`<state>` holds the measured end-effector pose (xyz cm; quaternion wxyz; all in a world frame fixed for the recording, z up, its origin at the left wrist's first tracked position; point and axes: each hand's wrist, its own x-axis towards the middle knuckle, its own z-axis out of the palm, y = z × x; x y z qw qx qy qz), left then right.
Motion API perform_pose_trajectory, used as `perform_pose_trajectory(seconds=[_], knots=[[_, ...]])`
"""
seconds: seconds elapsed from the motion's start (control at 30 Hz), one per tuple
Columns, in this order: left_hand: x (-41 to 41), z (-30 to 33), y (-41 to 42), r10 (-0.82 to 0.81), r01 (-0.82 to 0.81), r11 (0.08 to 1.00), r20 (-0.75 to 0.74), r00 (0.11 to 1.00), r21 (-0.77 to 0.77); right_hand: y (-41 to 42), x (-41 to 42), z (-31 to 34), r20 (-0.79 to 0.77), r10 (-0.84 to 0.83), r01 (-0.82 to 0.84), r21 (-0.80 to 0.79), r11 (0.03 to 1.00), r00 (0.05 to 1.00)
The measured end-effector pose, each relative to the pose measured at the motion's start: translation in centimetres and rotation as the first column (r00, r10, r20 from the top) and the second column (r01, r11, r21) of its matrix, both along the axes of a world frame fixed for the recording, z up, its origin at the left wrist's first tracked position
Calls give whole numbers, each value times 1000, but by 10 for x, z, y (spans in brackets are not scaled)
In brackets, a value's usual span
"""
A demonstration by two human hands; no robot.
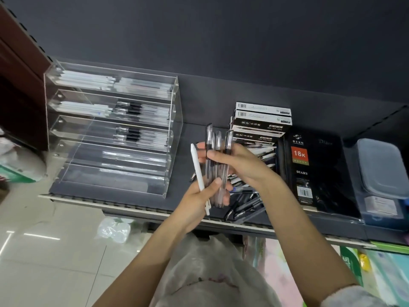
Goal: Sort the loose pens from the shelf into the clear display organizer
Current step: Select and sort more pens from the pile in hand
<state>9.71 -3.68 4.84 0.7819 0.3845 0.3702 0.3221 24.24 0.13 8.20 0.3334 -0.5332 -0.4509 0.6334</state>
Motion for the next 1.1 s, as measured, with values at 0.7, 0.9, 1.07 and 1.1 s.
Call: perform_pose_trajectory(seconds=[0.7,0.9,1.07,1.1], knots=[[-70,-12,3,268,-174,945,352,897,-277,-2,-73,2,75,170,-167,-46,985,982],[-147,-9,53,537,-460,842,346,769,-282,-12,-141,-23,334,-67,-15,239,971,940],[-214,-13,81,488,-434,869,267,831,-239,13,-235,-29,464,-322,80,468,880,825],[-224,-14,84,479,-427,873,252,841,-235,19,-249,-28,501,-350,74,490,868,791]])
